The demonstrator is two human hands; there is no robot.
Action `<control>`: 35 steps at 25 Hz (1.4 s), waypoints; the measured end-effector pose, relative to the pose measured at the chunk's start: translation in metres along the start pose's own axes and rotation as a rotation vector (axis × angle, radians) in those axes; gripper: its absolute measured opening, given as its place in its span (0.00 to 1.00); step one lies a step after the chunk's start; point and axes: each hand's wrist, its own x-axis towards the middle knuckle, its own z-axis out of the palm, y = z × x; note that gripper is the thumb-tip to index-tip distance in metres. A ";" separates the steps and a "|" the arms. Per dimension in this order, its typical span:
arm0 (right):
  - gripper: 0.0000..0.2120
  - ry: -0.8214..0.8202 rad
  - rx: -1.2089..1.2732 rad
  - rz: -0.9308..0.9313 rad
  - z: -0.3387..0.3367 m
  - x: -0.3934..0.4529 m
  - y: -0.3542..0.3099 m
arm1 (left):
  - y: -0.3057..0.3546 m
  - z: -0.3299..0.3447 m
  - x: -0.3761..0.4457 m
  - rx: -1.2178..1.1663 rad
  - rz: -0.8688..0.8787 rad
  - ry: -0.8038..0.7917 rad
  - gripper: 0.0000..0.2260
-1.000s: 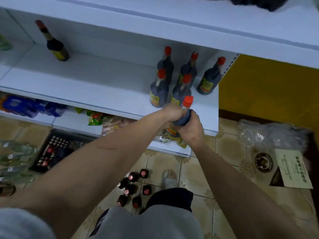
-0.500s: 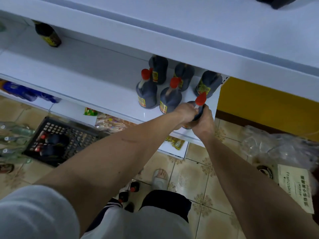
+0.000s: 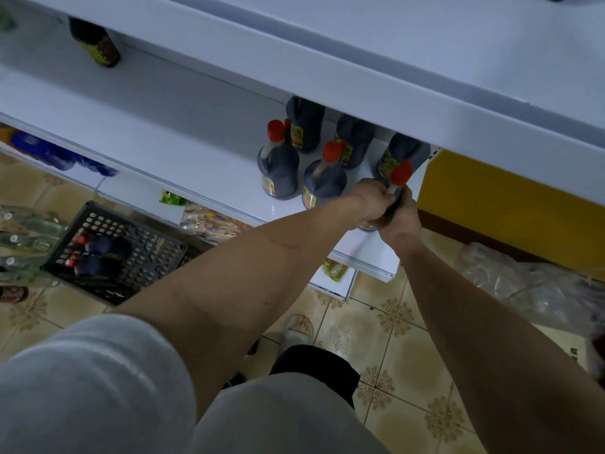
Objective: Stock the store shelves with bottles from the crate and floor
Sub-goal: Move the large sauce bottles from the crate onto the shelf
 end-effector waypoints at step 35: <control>0.34 -0.673 -1.259 -0.348 0.568 -0.522 0.155 | -0.607 -0.416 -0.499 0.428 -0.405 0.387 0.33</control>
